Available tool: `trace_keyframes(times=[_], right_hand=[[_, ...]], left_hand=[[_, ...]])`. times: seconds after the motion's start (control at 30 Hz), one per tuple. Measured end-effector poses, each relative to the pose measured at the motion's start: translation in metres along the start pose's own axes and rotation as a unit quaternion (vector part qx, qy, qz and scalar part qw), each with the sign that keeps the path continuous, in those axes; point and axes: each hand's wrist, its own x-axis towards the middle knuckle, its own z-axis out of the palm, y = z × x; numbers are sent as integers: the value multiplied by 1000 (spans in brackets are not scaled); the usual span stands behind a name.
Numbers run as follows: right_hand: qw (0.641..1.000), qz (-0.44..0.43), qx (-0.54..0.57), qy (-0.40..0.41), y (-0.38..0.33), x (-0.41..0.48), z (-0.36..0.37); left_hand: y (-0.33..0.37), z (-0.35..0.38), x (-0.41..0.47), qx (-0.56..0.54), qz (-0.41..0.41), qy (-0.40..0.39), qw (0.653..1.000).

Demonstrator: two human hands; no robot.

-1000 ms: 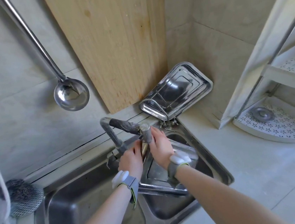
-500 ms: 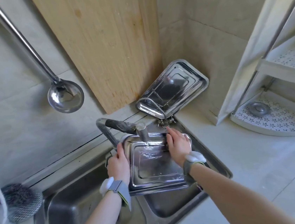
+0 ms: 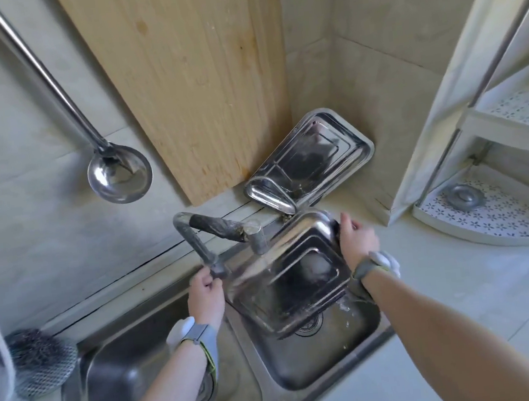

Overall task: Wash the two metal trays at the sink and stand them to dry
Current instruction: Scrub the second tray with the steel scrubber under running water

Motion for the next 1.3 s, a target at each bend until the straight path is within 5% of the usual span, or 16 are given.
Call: trace_keyframes(times=[0.1, 0.23, 0.37, 0.53, 0.63, 0.67, 0.8, 0.9, 1.0, 1.07, 1.2, 1.3], right_hand=[[968, -163, -175, -71, -25, -6, 5], [885, -331, -313, -100, -37, -27, 35], [867, -374, -328, -38, -30, -47, 62], [822, -489, -284, -70, -13, -44, 64], [903, -304, -303, -26, -3, -17, 36], [905, -284, -313, -38, -5, -22, 38], [807, -509, -284, -97, -11, -60, 71], [864, -430, -256, -60, -9, -33, 51], [982, -145, -90, -78, -3, -13, 29], [996, -46, 27, -68, -8, -9, 30], [988, -101, -8, -113, -37, -19, 39], [977, -166, -34, -133, -57, -29, 54]], left_hand=[[26, 13, -9, 13, 110, -64, 992], [51, 34, -18, -12, 88, -156, 984], [45, 45, -16, -16, 75, -122, 990], [44, 43, -17, -72, 46, -103, 991], [37, 35, -18, -57, 53, -93, 993], [38, 36, -18, -51, 55, -93, 993], [46, 49, -19, -78, 34, -96, 992], [38, 39, -14, -137, -28, -90, 986], [29, 25, -5, -239, -115, -113, 958], [26, 19, -3, -268, -140, -124, 945], [30, 11, -1, -3, 17, -149, 989], [44, 16, -14, 38, 115, -104, 987]])
